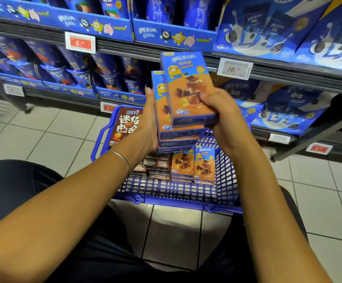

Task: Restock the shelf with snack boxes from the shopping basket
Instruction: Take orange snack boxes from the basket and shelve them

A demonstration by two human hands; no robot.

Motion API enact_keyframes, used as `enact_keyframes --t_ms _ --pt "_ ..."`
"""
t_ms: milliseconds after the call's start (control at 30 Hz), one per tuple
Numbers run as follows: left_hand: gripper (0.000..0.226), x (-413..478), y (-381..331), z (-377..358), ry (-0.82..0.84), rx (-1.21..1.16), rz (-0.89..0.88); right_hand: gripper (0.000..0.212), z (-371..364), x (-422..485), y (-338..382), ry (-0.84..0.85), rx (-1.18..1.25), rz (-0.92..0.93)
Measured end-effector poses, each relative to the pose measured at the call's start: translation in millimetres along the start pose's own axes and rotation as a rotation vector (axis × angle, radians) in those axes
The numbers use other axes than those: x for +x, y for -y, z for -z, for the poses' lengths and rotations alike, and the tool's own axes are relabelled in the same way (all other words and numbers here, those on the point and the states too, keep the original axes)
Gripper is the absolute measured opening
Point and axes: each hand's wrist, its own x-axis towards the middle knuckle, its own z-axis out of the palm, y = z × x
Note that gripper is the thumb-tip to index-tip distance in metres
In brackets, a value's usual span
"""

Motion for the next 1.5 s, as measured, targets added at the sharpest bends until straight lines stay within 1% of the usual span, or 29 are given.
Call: enact_keyframes --t_ms 67,167,300,400,467,600,667,833,900,933,1033,1067,1100,1167,1233,1300,1400,1500 --pt "0.089 2.9 0.0 -0.1 0.044 -0.008 0.0 0.034 -4.7 2.5 -7.7 0.026 -0.007 -0.051" --pt "0.09 8.6 -2.0 0.4 0.078 -0.03 -0.002 0.039 -9.4 8.0 -11.8 0.069 -0.028 -0.115" --pt "0.097 17.2 -10.1 3.1 0.116 -0.043 -0.009 0.029 -15.1 20.5 -7.6 0.103 0.01 -0.136" --pt "0.094 25.5 -23.5 13.3 0.153 -0.039 -0.033 0.017 -18.9 34.0 -0.7 0.109 0.054 -0.151" --pt "0.091 27.3 -35.2 23.8 0.171 -0.003 -0.04 0.017 -22.8 42.8 4.0 0.09 0.071 -0.165" --pt "0.106 16.6 -61.0 37.8 0.127 0.053 -0.018 0.018 -39.5 55.1 22.5 0.07 0.104 -0.203" --pt "0.098 3.1 -76.7 33.5 0.139 0.047 -0.017 0.016 -50.5 54.9 42.8 0.084 0.117 -0.217" --pt "0.092 -60.7 -140.8 -6.1 0.148 0.067 0.064 0.021 -76.3 33.2 133.6 0.163 0.122 -0.24" --pt "0.096 -95.4 -170.0 -28.8 0.178 0.019 0.107 0.022 -87.3 18.5 180.4 0.195 0.129 -0.259" --pt "0.095 -113.8 -184.8 -41.7 0.177 -0.005 0.117 0.027 -93.1 10.7 205.5 0.219 0.12 -0.265" --pt "0.072 -168.7 -231.6 -81.9 0.136 -0.058 0.111 0.046 -116.8 -11.1 289.1 0.281 0.033 -0.261" --pt "0.067 -186.7 -248.9 -96.3 0.128 -0.071 0.116 0.051 -125.3 -17.7 320.3 0.276 0.012 -0.253" --pt "0.065 -205.0 -266.9 -111.7 0.124 -0.081 0.12 0.053 -133.7 -24.2 350.9 0.269 0.001 -0.24" --pt "0.067 -246.8 -304.5 -144.7 0.135 -0.093 0.099 0.042 -148.8 -38.4 412.7 0.256 -0.012 -0.21" --pt "0.081 -291.2 -341.5 -178.1 0.176 -0.096 0.032 0.033 -162.8 -53.0 473.2 0.251 -0.03 -0.184" --pt "0.091 -331.6 -373.1 -208.5 0.239 -0.102 -0.011 0.031 -174.9 -68.6 525.7 0.231 -0.062 -0.145" --pt "0.081 -376.2 -410.9 -247.0 0.281 -0.122 -0.02 0.023 -187.6 -87.6 590.0 0.216 -0.106 -0.09" --pt "0.085 -408.0 -438.6 -273.0 0.331 -0.148 -0.037 0.021 -197.0 -101.7 640.1 0.215 -0.117 -0.023"
